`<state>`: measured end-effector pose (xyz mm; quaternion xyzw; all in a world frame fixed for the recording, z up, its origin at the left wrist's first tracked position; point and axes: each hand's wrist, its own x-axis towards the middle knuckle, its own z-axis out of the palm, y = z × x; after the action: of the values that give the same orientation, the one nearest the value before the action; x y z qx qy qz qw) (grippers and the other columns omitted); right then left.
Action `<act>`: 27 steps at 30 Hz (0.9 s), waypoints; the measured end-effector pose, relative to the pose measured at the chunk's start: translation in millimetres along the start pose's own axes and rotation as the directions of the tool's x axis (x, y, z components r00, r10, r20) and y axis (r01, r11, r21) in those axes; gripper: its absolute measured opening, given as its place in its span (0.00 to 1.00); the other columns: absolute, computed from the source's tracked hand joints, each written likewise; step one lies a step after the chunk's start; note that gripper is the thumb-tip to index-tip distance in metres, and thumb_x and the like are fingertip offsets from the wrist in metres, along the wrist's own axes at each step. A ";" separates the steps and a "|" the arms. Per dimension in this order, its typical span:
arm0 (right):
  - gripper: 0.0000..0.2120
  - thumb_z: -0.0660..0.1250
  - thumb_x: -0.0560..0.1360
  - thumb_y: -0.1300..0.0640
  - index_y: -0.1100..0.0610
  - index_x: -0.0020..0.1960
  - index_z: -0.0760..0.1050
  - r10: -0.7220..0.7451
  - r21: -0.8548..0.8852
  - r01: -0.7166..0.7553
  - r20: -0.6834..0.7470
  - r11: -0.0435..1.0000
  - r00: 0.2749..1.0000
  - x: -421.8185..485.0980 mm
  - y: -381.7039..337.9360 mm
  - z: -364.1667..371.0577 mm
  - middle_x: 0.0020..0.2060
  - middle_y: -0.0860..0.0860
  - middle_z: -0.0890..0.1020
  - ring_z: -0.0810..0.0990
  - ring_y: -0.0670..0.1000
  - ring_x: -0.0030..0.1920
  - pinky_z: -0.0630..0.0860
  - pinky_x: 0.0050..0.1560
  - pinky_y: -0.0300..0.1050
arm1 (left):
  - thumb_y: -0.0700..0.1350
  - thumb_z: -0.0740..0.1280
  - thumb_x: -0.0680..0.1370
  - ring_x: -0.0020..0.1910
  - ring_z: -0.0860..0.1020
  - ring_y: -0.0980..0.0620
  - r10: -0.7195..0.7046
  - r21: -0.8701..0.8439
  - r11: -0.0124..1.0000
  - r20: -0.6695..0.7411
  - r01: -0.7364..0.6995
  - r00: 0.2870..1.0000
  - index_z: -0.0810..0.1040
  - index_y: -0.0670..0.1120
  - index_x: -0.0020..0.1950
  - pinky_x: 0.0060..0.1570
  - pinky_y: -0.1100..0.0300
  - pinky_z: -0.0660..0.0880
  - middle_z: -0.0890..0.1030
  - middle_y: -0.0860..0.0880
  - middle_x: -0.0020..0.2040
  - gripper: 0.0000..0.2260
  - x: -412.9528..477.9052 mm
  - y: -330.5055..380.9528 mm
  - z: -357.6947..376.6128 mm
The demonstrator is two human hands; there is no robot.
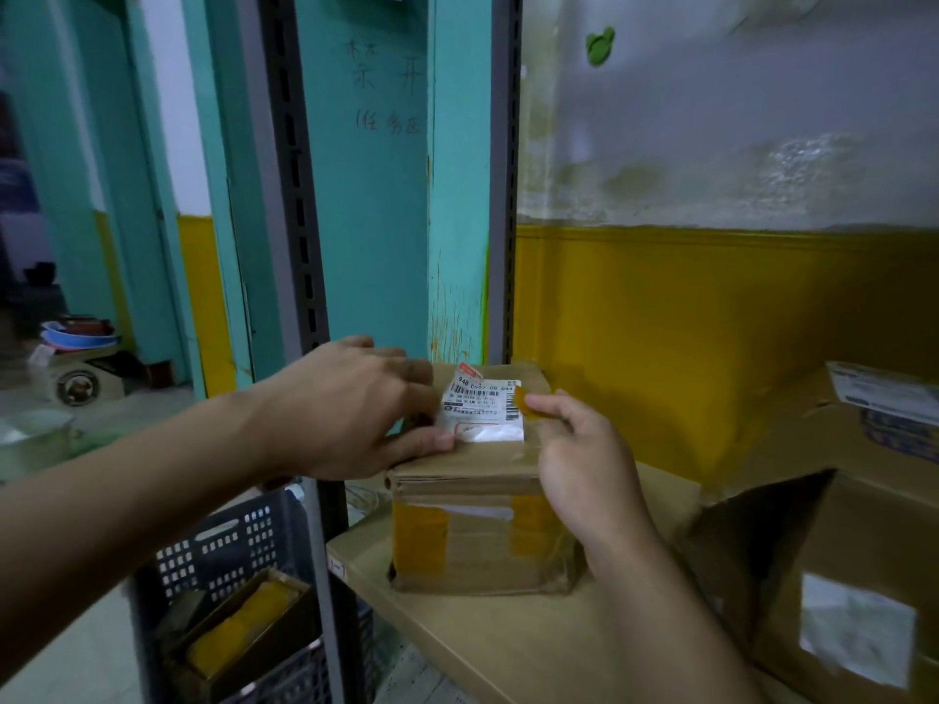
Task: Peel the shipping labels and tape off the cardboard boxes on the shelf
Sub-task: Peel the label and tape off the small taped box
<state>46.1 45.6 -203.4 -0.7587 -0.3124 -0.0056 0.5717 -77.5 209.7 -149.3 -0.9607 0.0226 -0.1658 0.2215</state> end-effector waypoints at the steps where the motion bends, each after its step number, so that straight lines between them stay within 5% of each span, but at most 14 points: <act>1: 0.16 0.56 0.81 0.61 0.50 0.64 0.76 0.008 -0.001 -0.008 -0.002 1.000 1.000 -0.2 -0.1 0.4 0.72 0.45 0.69 0.62 0.45 0.73 0.56 0.60 0.33 | 0.70 0.38 0.76 0.51 0.76 0.57 -0.031 0.006 1.000 0.000 0.031 1.000 0.75 0.60 0.59 0.52 0.58 0.72 0.76 0.58 0.55 0.31 -1.6 1.0 0.0; 4: 0.17 0.56 0.82 0.60 0.49 0.66 0.75 0.018 0.014 -0.018 0.000 1.000 1.000 -0.4 -0.4 0.2 0.69 0.45 0.71 0.67 0.46 0.69 0.62 0.57 0.28 | 0.71 0.33 0.74 0.46 0.76 0.57 -0.149 0.025 0.989 0.003 0.149 0.989 0.74 0.59 0.58 0.44 0.60 0.73 0.74 0.57 0.51 0.35 -4.1 7.4 1.3; 6: 0.17 0.56 0.82 0.61 0.48 0.66 0.74 0.017 0.026 -0.017 0.010 1.000 1.000 -1.0 -0.6 0.1 0.63 0.45 0.74 0.72 0.45 0.59 0.69 0.44 0.25 | 0.69 0.36 0.75 0.40 0.75 0.56 -0.215 0.008 0.977 -0.002 0.215 0.977 0.73 0.57 0.54 0.38 0.60 0.70 0.72 0.56 0.46 0.31 -4.9 13.1 2.7; 8: 0.18 0.56 0.82 0.61 0.46 0.65 0.75 -0.007 0.018 0.007 0.003 1.000 1.000 -0.8 -0.6 -0.1 0.62 0.44 0.76 0.72 0.44 0.55 0.75 0.48 0.34 | 0.66 0.42 0.78 0.37 0.74 0.56 -0.272 -0.043 0.961 -0.008 0.272 0.962 0.72 0.55 0.49 0.35 0.60 0.68 0.71 0.54 0.42 0.24 -5.2 15.8 5.1; 10: 0.19 0.56 0.81 0.62 0.46 0.65 0.76 -0.029 0.002 0.029 0.000 1.000 1.000 0.3 0.5 -0.6 0.63 0.45 0.76 0.73 0.44 0.55 0.76 0.51 0.37 | 0.61 0.48 0.81 0.35 0.73 0.56 -0.308 -0.126 0.944 -0.017 0.304 0.951 0.71 0.53 0.45 0.35 0.59 0.68 0.72 0.53 0.39 0.18 -5.0 16.3 8.3; 14: 0.19 0.55 0.81 0.61 0.44 0.65 0.75 -0.056 -0.056 0.058 0.028 0.997 0.998 1.4 2.9 -0.9 0.62 0.44 0.76 0.75 0.45 0.54 0.69 0.33 0.28 | 0.60 0.47 0.81 0.36 0.74 0.56 -0.318 -0.244 0.923 -0.046 0.298 0.947 0.72 0.52 0.46 0.36 0.61 0.69 0.75 0.53 0.39 0.18 -7.1 16.4 12.2; 18: 0.21 0.57 0.80 0.62 0.43 0.66 0.75 -0.071 -0.124 0.081 0.080 0.989 0.994 6.8 0.3 -3.7 0.59 0.44 0.76 0.76 0.46 0.55 0.71 0.45 0.38 | 0.71 0.42 0.72 0.37 0.77 0.60 -0.363 -0.344 0.867 0.062 0.361 0.930 0.76 0.55 0.52 0.35 0.68 0.71 0.81 0.55 0.41 0.31 -12.2 20.1 3.9; 21: 0.18 0.59 0.79 0.60 0.46 0.65 0.76 -0.030 -0.089 0.035 0.058 0.995 0.998 15.0 -6.1 -9.2 0.62 0.46 0.78 0.76 0.48 0.60 0.73 0.58 0.45 | 0.77 0.51 0.70 0.44 0.81 0.57 -0.380 -0.301 0.865 0.130 0.401 0.916 0.76 0.58 0.61 0.45 0.56 0.81 0.83 0.55 0.51 0.32 -9.1 20.9 2.0; 23: 0.15 0.60 0.80 0.51 0.50 0.65 0.75 0.038 -0.077 -0.037 0.004 0.996 0.999 21.6 -15.1 -11.8 0.61 0.48 0.79 0.76 0.50 0.59 0.73 0.58 0.47 | 0.77 0.55 0.70 0.48 0.80 0.54 -0.386 -0.286 0.858 0.189 0.426 0.903 0.76 0.58 0.61 0.50 0.53 0.80 0.81 0.54 0.54 0.31 -2.1 20.6 1.4; 27: 0.38 0.68 0.69 0.33 0.56 0.71 0.69 0.134 -0.290 -0.121 0.023 0.949 0.991 36.0 -32.9 -9.6 0.67 0.53 0.75 0.74 0.56 0.65 0.73 0.61 0.50 | 0.72 0.60 0.72 0.47 0.77 0.54 -0.395 -0.271 0.845 0.263 0.460 0.880 0.77 0.55 0.55 0.50 0.52 0.79 0.78 0.53 0.49 0.24 8.9 23.0 -7.0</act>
<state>62.6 59.1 -158.5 -0.8523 -0.2708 0.0021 0.4474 -70.7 185.0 -150.6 -0.9760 -0.1878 -0.1089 0.0180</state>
